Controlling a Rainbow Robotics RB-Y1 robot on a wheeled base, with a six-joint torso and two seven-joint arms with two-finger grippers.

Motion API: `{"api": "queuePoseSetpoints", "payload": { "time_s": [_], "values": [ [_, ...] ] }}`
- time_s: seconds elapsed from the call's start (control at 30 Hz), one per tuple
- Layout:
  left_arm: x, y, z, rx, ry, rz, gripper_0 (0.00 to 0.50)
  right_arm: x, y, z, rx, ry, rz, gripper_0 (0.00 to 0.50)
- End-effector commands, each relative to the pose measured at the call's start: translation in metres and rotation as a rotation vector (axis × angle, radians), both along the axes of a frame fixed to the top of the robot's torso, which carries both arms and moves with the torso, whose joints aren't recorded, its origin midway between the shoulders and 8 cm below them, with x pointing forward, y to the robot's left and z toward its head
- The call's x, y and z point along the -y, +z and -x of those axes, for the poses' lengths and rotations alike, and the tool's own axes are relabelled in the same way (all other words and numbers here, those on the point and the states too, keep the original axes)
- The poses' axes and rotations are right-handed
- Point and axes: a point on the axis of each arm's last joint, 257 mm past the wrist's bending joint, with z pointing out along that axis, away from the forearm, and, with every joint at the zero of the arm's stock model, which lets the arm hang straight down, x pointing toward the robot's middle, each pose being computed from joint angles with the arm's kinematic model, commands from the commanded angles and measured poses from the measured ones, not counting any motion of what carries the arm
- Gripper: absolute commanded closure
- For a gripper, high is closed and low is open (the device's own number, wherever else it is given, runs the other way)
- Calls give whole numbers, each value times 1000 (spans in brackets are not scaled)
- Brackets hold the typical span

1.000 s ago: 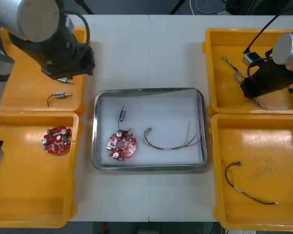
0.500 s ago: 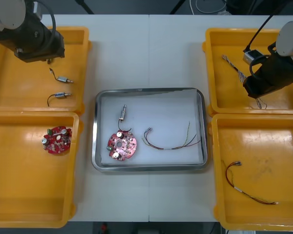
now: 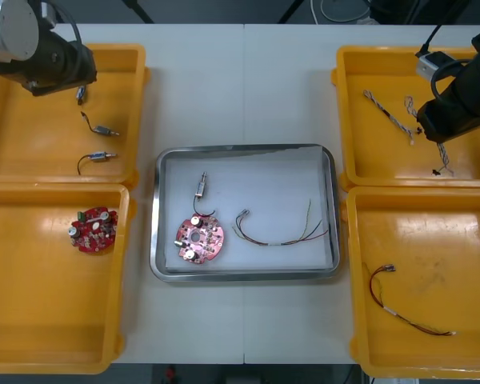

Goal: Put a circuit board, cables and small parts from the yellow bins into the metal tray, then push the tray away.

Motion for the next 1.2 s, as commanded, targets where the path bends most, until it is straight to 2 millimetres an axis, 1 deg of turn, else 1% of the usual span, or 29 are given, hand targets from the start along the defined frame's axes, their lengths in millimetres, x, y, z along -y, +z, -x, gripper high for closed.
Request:
{"api": "queuePoseSetpoints", "payload": {
  "time_s": [0.03,0.1,0.17,0.27,0.3,0.37,0.4,0.47,0.53,0.73,0.77,0.8,0.83,0.9,0.97,1.0,1.07,1.13,1.2],
  "values": [
    [-27,50,-22,114,-75,-139,0,-5,47,-2,102,20,43,500],
    [-32,47,-30,133,-84,-151,0,-19,60,-3,145,66,79,500],
    [-36,43,-34,142,-88,-161,0,-31,67,-3,172,105,103,500],
    [-40,36,-40,154,-98,-171,0,-59,76,-1,207,190,126,500],
    [-40,36,-41,158,-98,-168,0,-64,76,1,210,207,133,500],
    [-40,29,-47,173,-96,-159,0,-85,76,4,216,272,144,500],
    [-40,29,-50,185,-98,-157,0,-90,76,6,217,291,150,500],
    [-39,21,-55,196,-96,-152,0,-106,75,10,221,343,160,500],
    [-39,17,-60,202,-97,-154,0,-118,73,14,222,384,176,500],
    [-35,6,-68,218,-106,-170,0,-163,66,27,227,521,236,500],
    [-35,5,-69,220,-106,-174,0,-174,66,29,226,549,237,500],
    [-34,3,-69,218,-108,-174,0,-180,66,31,225,566,238,500],
    [-33,0,-70,217,-109,-174,0,-192,65,33,224,593,236,500],
    [-28,-5,-71,218,-117,-175,0,-207,63,36,225,624,239,500],
    [-28,-8,-73,222,-117,-181,0,-221,60,40,223,653,246,500],
    [-27,-14,-73,215,-121,-184,0,-230,58,42,221,671,252,500],
    [-25,-19,-74,221,-121,-182,0,-243,48,47,204,703,264,500],
    [-23,-25,-75,217,-124,-183,0,-250,39,51,184,722,270,500],
    [-22,-29,-76,219,-125,-183,0,-257,25,56,151,745,285,500]
  ]
}}
